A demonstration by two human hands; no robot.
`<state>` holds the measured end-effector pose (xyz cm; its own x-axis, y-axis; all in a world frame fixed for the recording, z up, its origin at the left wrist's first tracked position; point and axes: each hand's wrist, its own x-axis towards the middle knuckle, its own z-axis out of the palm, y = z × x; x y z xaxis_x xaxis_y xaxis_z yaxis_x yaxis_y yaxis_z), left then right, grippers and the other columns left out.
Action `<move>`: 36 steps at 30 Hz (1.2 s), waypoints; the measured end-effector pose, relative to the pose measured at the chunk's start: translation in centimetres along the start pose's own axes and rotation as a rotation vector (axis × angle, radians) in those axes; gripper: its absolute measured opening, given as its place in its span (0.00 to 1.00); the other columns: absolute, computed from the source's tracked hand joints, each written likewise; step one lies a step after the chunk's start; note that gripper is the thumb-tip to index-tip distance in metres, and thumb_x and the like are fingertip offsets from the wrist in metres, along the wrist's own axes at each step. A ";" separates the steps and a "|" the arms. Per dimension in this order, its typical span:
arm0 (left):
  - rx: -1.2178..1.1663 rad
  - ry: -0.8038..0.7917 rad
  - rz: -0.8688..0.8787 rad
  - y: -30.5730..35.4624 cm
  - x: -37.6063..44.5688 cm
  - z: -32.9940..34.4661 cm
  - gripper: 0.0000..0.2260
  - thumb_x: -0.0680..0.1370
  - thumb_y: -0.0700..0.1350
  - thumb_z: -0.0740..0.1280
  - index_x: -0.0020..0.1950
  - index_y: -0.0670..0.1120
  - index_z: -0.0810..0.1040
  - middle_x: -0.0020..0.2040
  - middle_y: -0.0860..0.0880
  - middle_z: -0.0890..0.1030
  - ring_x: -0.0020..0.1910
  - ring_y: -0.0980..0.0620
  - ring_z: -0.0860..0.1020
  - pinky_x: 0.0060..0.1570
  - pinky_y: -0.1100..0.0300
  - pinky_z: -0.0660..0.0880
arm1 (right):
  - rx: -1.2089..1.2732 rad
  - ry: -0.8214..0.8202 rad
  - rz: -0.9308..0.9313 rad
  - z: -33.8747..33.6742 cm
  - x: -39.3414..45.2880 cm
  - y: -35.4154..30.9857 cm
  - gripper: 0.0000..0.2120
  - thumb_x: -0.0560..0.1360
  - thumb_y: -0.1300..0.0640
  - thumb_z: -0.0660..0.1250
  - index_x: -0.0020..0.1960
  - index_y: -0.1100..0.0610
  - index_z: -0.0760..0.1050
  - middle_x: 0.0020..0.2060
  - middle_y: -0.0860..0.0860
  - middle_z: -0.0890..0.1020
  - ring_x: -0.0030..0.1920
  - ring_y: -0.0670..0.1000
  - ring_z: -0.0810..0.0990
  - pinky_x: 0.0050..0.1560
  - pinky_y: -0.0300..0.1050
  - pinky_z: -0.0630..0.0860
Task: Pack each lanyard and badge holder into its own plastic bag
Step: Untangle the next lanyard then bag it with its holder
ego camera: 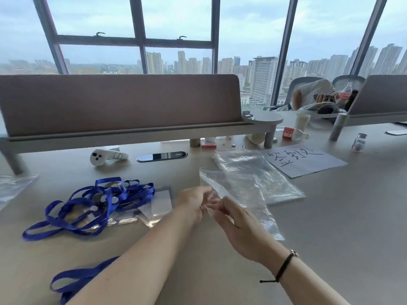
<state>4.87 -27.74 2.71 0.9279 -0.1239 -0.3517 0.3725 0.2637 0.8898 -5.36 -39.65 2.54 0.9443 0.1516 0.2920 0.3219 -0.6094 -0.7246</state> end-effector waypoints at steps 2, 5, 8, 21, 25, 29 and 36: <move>-0.021 0.001 -0.001 0.9 -0.2 -2.2 0.07 0.76 0.32 0.67 0.38 0.35 0.78 0.27 0.43 0.80 0.22 0.51 0.77 0.25 0.62 0.73 | -0.003 -0.042 -0.027 0.5 -1.3 -1.2 0.09 0.81 0.50 0.61 0.42 0.44 0.68 0.40 0.39 0.80 0.43 0.42 0.76 0.49 0.43 0.73; -0.064 0.077 0.055 2.5 -1.1 -5.6 0.04 0.75 0.31 0.68 0.43 0.38 0.78 0.30 0.42 0.81 0.24 0.51 0.79 0.27 0.62 0.76 | 0.027 -0.098 -0.017 1.0 -2.4 -2.5 0.10 0.81 0.53 0.61 0.42 0.44 0.67 0.47 0.41 0.85 0.52 0.51 0.80 0.55 0.53 0.74; -0.126 0.063 0.060 3.6 -2.8 -8.6 0.06 0.76 0.31 0.68 0.41 0.39 0.78 0.31 0.43 0.80 0.27 0.50 0.78 0.27 0.63 0.75 | 0.077 -0.117 0.004 1.6 -2.7 -3.3 0.11 0.80 0.60 0.61 0.41 0.48 0.68 0.46 0.41 0.86 0.57 0.47 0.81 0.61 0.55 0.74; 0.354 0.086 0.190 2.5 -14.5 -16.2 0.08 0.78 0.37 0.67 0.49 0.31 0.81 0.35 0.41 0.83 0.30 0.47 0.79 0.32 0.55 0.78 | -0.258 -0.283 0.127 1.0 -3.3 -2.8 0.12 0.70 0.41 0.69 0.38 0.49 0.80 0.40 0.46 0.84 0.45 0.53 0.82 0.48 0.49 0.77; 0.566 0.113 0.328 1.0 -16.1 -16.2 0.07 0.78 0.42 0.70 0.43 0.39 0.81 0.36 0.42 0.85 0.30 0.45 0.81 0.31 0.55 0.79 | -0.162 -0.025 0.165 3.8 -0.7 -6.0 0.28 0.72 0.34 0.65 0.30 0.59 0.72 0.31 0.51 0.83 0.27 0.46 0.72 0.33 0.44 0.71; 0.754 0.174 0.519 -1.1 -16.8 -15.4 0.09 0.78 0.46 0.69 0.39 0.44 0.77 0.32 0.44 0.83 0.27 0.52 0.78 0.32 0.54 0.75 | -0.179 0.106 0.198 7.6 0.9 -9.8 0.32 0.72 0.29 0.58 0.28 0.57 0.61 0.26 0.56 0.76 0.26 0.49 0.66 0.30 0.46 0.66; 0.804 0.112 0.542 -2.2 -17.0 -14.9 0.08 0.76 0.50 0.71 0.54 0.55 0.77 0.51 0.60 0.82 0.48 0.68 0.79 0.47 0.65 0.77 | -0.149 0.113 0.166 9.7 1.8 -11.2 0.20 0.72 0.52 0.66 0.26 0.56 0.62 0.21 0.48 0.67 0.27 0.49 0.65 0.29 0.45 0.65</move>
<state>-11.47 -11.93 2.35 0.9816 -0.0756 0.1756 -0.1902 -0.4787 0.8572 -6.60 -24.99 5.14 0.9671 -0.0429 0.2507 0.1417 -0.7278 -0.6710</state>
